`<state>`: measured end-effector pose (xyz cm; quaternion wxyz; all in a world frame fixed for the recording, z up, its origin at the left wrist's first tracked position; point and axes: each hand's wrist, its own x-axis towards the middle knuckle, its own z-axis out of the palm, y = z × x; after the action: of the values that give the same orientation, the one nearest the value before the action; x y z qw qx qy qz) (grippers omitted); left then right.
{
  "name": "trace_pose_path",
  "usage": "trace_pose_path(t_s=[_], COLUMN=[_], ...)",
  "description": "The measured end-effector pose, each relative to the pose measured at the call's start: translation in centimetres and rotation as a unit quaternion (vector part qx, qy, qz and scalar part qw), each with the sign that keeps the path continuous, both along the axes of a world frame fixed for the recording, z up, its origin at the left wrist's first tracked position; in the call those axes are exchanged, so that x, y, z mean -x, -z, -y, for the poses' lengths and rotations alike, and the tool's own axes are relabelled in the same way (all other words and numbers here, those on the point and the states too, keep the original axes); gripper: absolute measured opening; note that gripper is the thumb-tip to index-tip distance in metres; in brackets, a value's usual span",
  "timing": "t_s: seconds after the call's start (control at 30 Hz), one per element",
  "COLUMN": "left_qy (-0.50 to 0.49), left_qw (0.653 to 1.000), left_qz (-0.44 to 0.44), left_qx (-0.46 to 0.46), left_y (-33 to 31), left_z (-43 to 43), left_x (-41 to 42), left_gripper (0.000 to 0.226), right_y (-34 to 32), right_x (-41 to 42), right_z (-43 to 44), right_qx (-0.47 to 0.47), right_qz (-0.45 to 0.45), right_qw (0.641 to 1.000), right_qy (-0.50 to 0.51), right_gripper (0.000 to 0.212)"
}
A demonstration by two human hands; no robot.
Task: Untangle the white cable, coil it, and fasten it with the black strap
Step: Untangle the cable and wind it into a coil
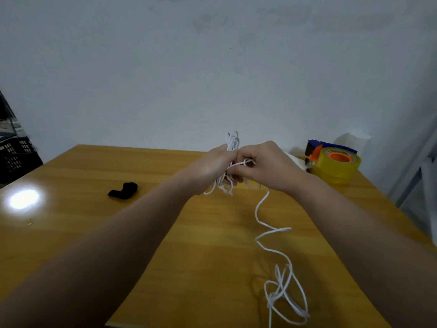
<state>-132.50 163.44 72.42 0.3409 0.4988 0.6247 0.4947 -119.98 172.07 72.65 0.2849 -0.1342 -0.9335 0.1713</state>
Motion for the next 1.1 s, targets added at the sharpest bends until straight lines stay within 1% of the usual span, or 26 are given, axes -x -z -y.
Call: trace_pose_path(t_s=[0.07, 0.1, 0.17, 0.23, 0.3, 0.37, 0.43, 0.53, 0.6, 0.63, 0.67, 0.77, 0.8, 0.87, 0.93, 0.97, 1.0, 1.03, 1.07, 1.1], left_qy=[0.031, 0.039, 0.058, 0.074, 0.091, 0.12, 0.125, 0.091, 0.042, 0.011, -0.018, -0.065, -0.075, -0.098, -0.127, -0.137, -0.146, -0.159, -0.178, -0.197], left_qw=[0.999, 0.999, 0.998, 0.994, 0.991, 0.987, 0.987, 0.993, 0.998, 0.999, 0.999, 0.995, 0.994, 0.992, 0.989, 0.988, 0.988, 0.986, 0.984, 0.98], left_qz=[-0.04, -0.037, 0.019, 0.078, 0.088, 0.079, 0.064, 0.034, 0.007, -0.005, -0.017, -0.067, -0.074, -0.071, -0.061, -0.054, -0.042, -0.026, -0.007, 0.011], left_qx=[0.01, 0.008, -0.007, -0.002, 0.033, 0.071, 0.084, 0.068, 0.045, 0.032, 0.023, 0.018, 0.021, 0.028, 0.038, 0.042, 0.041, 0.033, 0.019, 0.001], left_y=[0.1, 0.3, 0.6, 0.6, 0.5, 0.4, 0.4, 0.7, 1.0, 1.2, 1.3, 1.9, 2.2, 2.8, 3.7, 4.2, 4.6, 4.8, 4.8, 4.7], left_z=[0.4, 0.5, 0.4, 0.3, 0.6, 1.0, 1.3, 1.3, 1.2, 1.1, 1.1, 1.0, 1.0, 1.2, 1.7, 1.9, 2.1, 2.1, 2.0, 1.8], left_x=[-0.1, 0.0, 0.1, 0.1, 0.2, 0.4, 0.4, 0.2, 0.6, 0.9, 1.3, 1.9, 2.1, 2.8, 3.9, 4.4, 4.6, 4.7, 4.7, 4.6], left_gripper=[0.027, 0.031, 0.035, 0.035, 0.039, 0.043, 0.045, 0.047, 0.051, 0.049, 0.047, 0.051, 0.053, 0.054, 0.055, 0.055, 0.055, 0.055, 0.055, 0.054], right_y=[-0.2, -0.3, -0.5, -0.7, -0.9, -0.8, -0.4, 0.0, 0.0, 0.0, 0.0, -0.1, -0.2, -0.3, -0.4, -0.4, -0.3, -0.1, 0.3, 0.8], right_x=[-0.3, -0.4, -0.5, -0.8, -1.4, -1.8, -2.1, -2.4, -2.8, -2.9, -3.0, -2.6, -2.4, -2.5, -3.1, -3.4, -3.5, -3.4, -3.2, -2.8], right_z=[-0.6, -0.8, -1.1, -1.4, -1.8, -2.3, -2.7, -2.4, -2.6, -2.7, -2.8, -2.1, -2.0, -2.7, -3.9, -4.2, -4.1, -3.8, -3.3, -2.7], right_qx=[-0.004, -0.001, 0.021, 0.062, 0.088, 0.121, 0.156, 0.206, 0.238, 0.25, 0.259, 0.307, 0.323, 0.319, 0.315, 0.318, 0.308, 0.272, 0.218, 0.167], right_qz=[-0.007, -0.008, -0.022, -0.04, -0.052, -0.068, -0.069, -0.051, -0.037, -0.03, -0.025, -0.055, -0.07, -0.095, -0.124, -0.131, -0.123, -0.086, -0.022, 0.043], right_qw=[1.0, 0.999, 0.999, 0.997, 0.995, 0.99, 0.985, 0.976, 0.97, 0.968, 0.965, 0.95, 0.944, 0.94, 0.93, 0.926, 0.932, 0.949, 0.968, 0.979], right_qy=[0.029, 0.031, 0.013, -0.002, -0.008, -0.023, -0.028, -0.044, -0.033, -0.018, -0.011, -0.011, 0.002, 0.072, 0.145, 0.154, 0.147, 0.135, 0.122, 0.105], right_gripper=[0.026, 0.028, 0.032, 0.034, 0.028, 0.022, 0.017, 0.012, 0.02, 0.024, 0.024, 0.007, 0.008, 0.02, 0.026, 0.025, 0.022, 0.015, 0.015, 0.019])
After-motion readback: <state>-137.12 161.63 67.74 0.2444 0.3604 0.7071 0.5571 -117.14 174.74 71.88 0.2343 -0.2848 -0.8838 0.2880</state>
